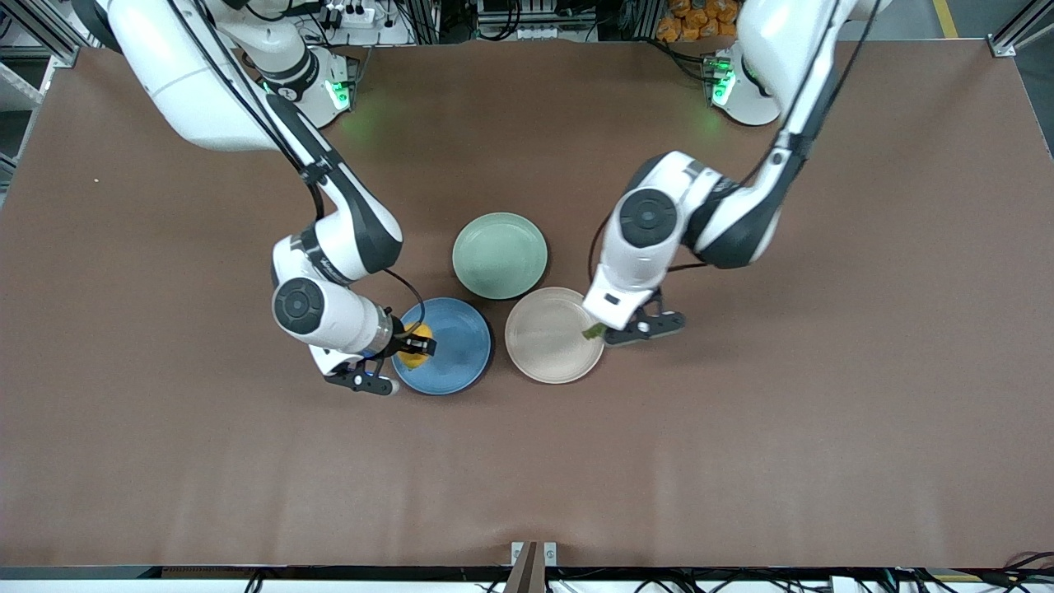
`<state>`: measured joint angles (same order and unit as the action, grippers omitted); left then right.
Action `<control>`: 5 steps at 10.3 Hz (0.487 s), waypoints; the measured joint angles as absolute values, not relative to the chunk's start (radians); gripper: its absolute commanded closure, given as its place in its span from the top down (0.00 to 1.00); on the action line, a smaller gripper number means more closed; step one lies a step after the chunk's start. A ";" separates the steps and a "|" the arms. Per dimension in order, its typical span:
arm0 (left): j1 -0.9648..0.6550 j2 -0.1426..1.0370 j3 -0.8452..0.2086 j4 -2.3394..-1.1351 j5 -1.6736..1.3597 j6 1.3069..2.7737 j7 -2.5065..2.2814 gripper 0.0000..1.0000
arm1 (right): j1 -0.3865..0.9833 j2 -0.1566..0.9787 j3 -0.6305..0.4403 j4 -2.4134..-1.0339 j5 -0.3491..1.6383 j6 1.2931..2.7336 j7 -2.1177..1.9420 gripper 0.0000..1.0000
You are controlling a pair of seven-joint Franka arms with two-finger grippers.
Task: Place lemon and lettuce in plates
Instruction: 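Carry the lemon to the blue plate while the left gripper carries lettuce to cream plate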
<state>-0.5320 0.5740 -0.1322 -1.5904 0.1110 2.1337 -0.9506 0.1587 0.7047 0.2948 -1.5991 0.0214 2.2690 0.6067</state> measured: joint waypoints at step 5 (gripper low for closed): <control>-0.589 0.705 -0.129 -1.512 0.111 2.202 -1.070 1.00 | 0.174 0.766 0.295 -1.581 0.021 2.353 0.626 1.00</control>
